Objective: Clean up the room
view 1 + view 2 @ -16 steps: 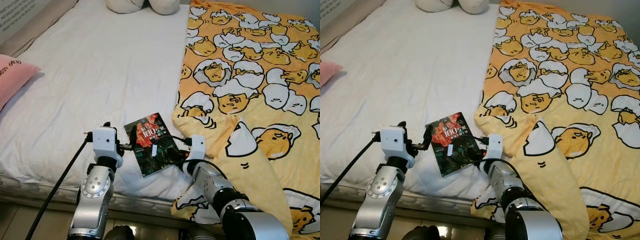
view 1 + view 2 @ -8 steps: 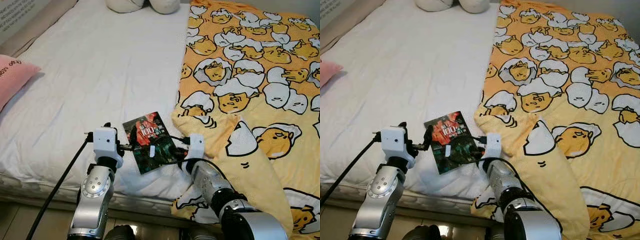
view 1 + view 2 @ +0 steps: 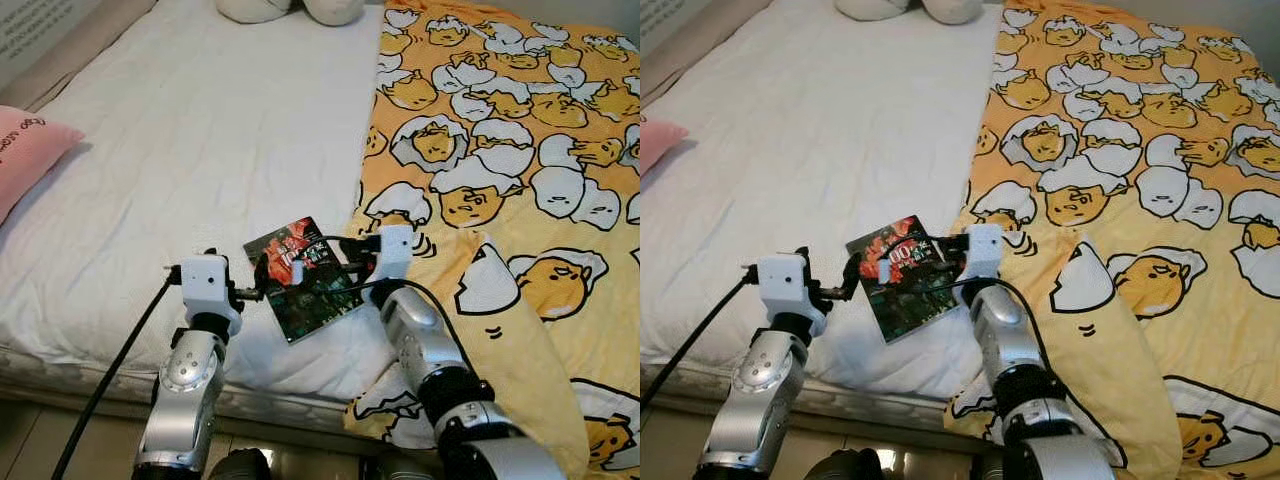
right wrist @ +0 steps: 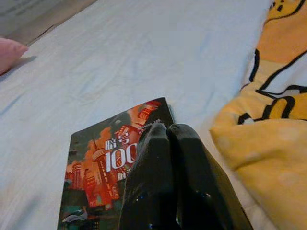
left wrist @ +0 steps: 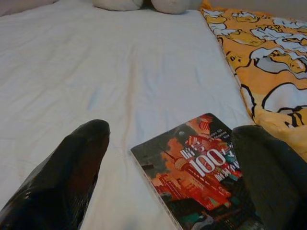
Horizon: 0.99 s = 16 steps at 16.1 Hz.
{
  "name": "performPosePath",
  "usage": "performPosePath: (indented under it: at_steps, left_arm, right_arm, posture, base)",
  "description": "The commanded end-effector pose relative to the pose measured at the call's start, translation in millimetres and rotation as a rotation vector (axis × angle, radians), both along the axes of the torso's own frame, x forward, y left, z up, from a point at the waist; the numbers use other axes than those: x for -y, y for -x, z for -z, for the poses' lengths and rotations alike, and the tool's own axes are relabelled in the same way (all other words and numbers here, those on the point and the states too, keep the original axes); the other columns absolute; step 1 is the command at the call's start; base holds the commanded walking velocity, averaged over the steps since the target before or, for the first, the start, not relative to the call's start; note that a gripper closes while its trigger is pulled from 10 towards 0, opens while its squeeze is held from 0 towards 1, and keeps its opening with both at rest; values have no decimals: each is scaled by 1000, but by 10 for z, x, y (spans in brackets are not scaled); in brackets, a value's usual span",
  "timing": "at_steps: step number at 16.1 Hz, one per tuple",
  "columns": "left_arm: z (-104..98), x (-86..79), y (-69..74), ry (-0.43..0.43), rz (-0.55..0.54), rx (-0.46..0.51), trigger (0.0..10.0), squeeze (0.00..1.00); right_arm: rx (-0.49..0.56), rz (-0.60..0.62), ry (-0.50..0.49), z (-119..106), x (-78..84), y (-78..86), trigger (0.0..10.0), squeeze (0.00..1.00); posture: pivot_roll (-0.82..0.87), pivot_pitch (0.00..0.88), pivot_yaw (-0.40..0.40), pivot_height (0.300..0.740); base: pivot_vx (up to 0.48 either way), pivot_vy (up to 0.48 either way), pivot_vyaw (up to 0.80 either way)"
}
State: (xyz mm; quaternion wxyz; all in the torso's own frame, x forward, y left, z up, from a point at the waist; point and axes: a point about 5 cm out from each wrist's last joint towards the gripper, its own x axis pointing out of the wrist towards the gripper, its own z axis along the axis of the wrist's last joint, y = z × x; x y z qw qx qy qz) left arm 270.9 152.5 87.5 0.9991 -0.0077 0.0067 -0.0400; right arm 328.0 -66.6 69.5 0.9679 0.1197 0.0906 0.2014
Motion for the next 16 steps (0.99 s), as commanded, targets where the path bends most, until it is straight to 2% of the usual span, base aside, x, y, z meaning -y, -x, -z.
performPosePath:
  at_steps: [1, 3, 4, 5, 6, 7, 8, 9, 10, 11, 14, 16]
  left_arm:
    - [41, -7, -6, 3, -10, -23, 10000, 0]
    - [54, -1, -13, 21, -10, -32, 10000, 0]
    - [107, 11, -4, 131, -26, -73, 10000, 0]
    - [161, 16, 9, 175, -32, -110, 10000, 1000]
    - [186, 17, 24, 190, -26, -122, 10000, 1000]
    - [243, 20, 68, 185, -20, -140, 10000, 1000]
    - [298, 40, 107, 134, -1, -156, 10000, 1000]
    - [320, 39, 119, 119, -1, -163, 10000, 1000]
    - [362, 4, 124, 108, -22, -179, 10000, 1000]
    - [384, -40, 98, 111, -35, -185, 10000, 1000]
    - [408, -41, 67, 63, 0, -190, 10000, 1000]
    - [396, -30, 44, 80, 39, -170, 10000, 1000]
  right_arm:
    - [17, -4, 15, 2, 16, 24, 0, 0]
    - [-18, 33, 53, 68, 96, 48, 0, 0]
    - [57, 89, 170, 10, 209, 50, 10000, 0]
    - [172, 127, 247, -108, 295, 72, 10000, 1000]
    - [236, 132, 302, -169, 338, 102, 10000, 1000]
    - [323, 162, 391, -234, 463, 215, 10000, 1000]
    - [340, 207, 443, -199, 621, 362, 10000, 1000]
    - [325, 226, 453, -155, 686, 430, 10000, 1000]
    - [254, 274, 461, -15, 827, 586, 10000, 1000]
    - [230, 311, 472, 47, 906, 761, 10000, 1000]
    - [243, 309, 485, 16, 840, 872, 10000, 1000]
    - [239, 310, 495, -15, 810, 887, 10000, 1000]
  posture:
    - [-59, 97, -17, 740]
    - [-59, 93, -18, 740]
    - [-60, 92, -21, 740]
    - [-60, 94, -22, 740]
    - [-62, 98, -26, 740]
    - [-70, 103, -29, 740]
    - [-71, 104, -30, 740]
    - [-78, 113, -31, 740]
    - [-84, 120, -26, 740]
    - [-97, 134, -12, 740]
    - [-126, 150, 7, 740]
    - [-136, 156, 14, 740]
  base:
    - [0, 0, 0]
    - [0, 0, 0]
    - [0, 0, 0]
    - [0, 0, 0]
    - [0, 0, 0]
    - [0, 0, 0]
    - [0, 0, 0]
    - [0, 0, 0]
    - [0, 0, 0]
    - [0, 0, 0]
    - [0, 0, 0]
    - [0, 0, 0]
